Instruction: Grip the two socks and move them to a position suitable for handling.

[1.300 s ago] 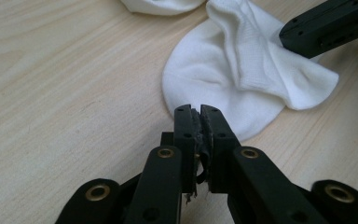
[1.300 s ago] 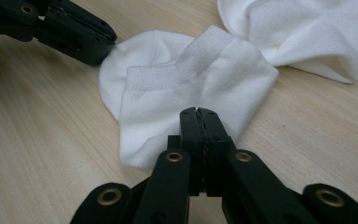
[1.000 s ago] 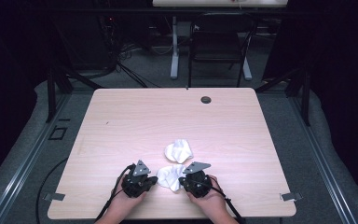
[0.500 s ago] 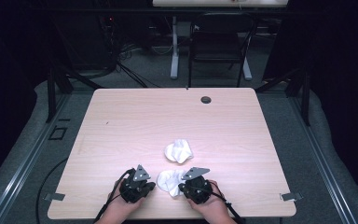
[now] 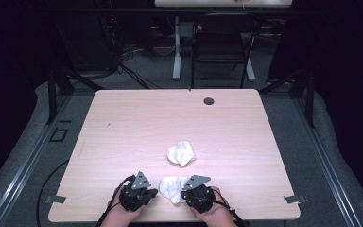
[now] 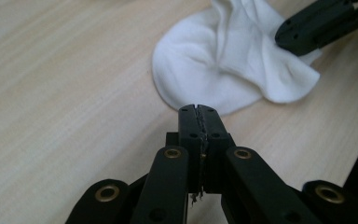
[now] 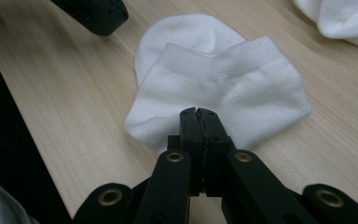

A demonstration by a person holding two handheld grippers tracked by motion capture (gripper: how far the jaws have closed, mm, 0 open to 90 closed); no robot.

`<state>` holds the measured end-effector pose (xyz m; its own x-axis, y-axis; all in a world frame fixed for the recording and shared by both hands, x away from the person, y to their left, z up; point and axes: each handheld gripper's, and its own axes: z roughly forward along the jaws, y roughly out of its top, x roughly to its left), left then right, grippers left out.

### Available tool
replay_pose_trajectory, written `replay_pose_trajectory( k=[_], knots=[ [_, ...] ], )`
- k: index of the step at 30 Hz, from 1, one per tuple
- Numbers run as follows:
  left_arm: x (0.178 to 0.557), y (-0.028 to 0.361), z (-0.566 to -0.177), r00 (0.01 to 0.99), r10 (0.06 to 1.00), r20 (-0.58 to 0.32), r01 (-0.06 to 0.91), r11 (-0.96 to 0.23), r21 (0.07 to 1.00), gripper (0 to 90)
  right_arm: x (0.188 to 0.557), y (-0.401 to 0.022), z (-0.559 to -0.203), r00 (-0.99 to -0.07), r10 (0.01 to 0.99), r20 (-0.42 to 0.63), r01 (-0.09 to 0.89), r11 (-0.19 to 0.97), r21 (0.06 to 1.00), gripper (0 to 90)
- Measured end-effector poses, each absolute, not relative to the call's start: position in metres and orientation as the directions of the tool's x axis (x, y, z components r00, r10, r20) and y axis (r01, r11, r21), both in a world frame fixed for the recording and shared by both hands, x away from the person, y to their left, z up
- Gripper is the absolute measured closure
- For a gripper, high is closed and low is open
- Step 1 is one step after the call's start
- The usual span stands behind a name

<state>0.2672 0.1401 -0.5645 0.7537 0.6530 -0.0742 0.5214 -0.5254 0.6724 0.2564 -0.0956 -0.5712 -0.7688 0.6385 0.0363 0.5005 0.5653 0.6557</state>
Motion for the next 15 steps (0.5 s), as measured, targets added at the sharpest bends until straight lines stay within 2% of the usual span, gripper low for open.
replay_pose_trajectory(
  k=[5,9,13,15],
  knots=[
    [0.278,0.134,-0.559,0.753,0.654,-0.072,0.507,-0.506,0.697,89.5,0.261,-0.103,-0.570,-0.743,0.669,0.033,0.523,0.548,0.652,89.0],
    [0.283,0.129,-0.562,0.750,0.655,-0.085,0.517,-0.502,0.693,88.2,0.265,-0.111,-0.569,-0.696,0.715,0.061,0.557,0.484,0.675,86.8],
    [0.280,0.124,-0.565,0.761,0.643,-0.084,0.505,-0.506,0.699,86.4,0.264,-0.108,-0.562,-0.700,0.713,0.052,0.529,0.468,0.708,79.8],
    [0.279,0.122,-0.567,0.765,0.638,-0.090,0.505,-0.506,0.699,86.5,0.262,-0.102,-0.559,-0.708,0.703,0.065,0.518,0.455,0.724,79.6]
  ],
)
